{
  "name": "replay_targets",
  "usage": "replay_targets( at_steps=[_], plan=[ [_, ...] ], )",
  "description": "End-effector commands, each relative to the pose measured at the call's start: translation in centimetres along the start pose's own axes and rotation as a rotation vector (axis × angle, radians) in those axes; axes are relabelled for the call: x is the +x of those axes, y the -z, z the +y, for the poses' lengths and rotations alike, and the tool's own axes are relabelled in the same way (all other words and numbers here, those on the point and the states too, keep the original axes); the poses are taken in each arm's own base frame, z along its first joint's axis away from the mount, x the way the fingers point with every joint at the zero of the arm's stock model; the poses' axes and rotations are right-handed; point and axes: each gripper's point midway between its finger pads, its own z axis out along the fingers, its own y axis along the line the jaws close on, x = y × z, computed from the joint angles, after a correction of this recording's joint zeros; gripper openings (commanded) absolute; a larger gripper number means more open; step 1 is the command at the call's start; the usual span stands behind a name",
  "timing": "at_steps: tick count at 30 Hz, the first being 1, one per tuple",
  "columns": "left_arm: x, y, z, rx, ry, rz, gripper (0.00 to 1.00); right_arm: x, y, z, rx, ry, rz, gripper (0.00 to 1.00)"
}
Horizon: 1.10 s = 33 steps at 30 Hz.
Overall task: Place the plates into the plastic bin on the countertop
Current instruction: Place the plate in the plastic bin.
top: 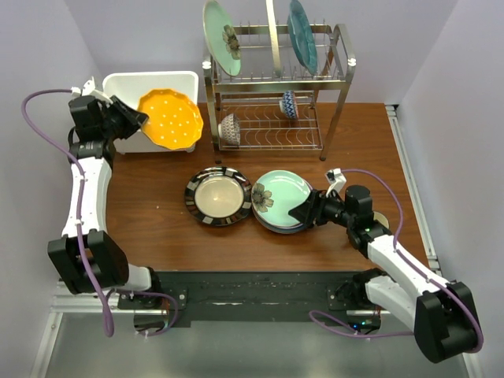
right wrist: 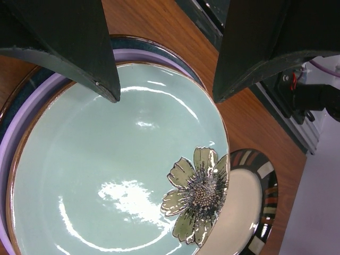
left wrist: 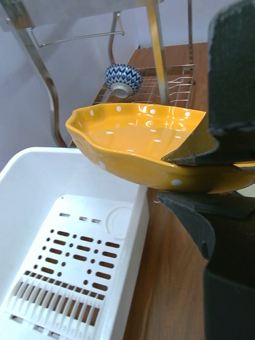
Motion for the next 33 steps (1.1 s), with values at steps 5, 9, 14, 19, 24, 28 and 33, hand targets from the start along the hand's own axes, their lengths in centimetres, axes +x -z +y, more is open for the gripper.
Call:
replay_targets(
  at_steps=[5, 9, 14, 19, 24, 28, 33],
  plan=[
    [-9.2, 0.5, -4.1, 0.068, -0.031, -0.249, 0.0, -0.6, -0.2, 0.3, -0.016, 0.03, -0.023, 0.74],
    [-10.2, -0.5, -3.2, 0.027, -0.037, -0.285, 0.0, -0.7, -0.3, 0.2, -0.009, 0.028, -0.02, 0.74],
    [-11.4, -1.6, -2.5, -0.001, -0.041, -0.327, 0.0, -0.8, -0.2, 0.2, -0.006, 0.033, -0.017, 0.74],
    [-12.3, -3.9, -2.2, -0.001, -0.023, -0.315, 0.0, -0.9, -0.2, 0.3, -0.002, 0.038, -0.013, 0.74],
    [-13.1, -5.6, -1.4, -0.02, -0.014, -0.319, 0.0, -1.0, 0.0, 0.3, 0.005, 0.038, -0.017, 0.74],
    [-13.6, -6.7, -0.8, -0.039, -0.006, -0.331, 0.0, -1.1, -0.1, 0.2, 0.007, 0.04, -0.013, 0.74],
    [-14.5, -8.4, 0.3, -0.076, 0.007, -0.348, 0.0, -1.1, -0.2, 0.2, 0.007, 0.042, -0.004, 0.74]
  ],
)
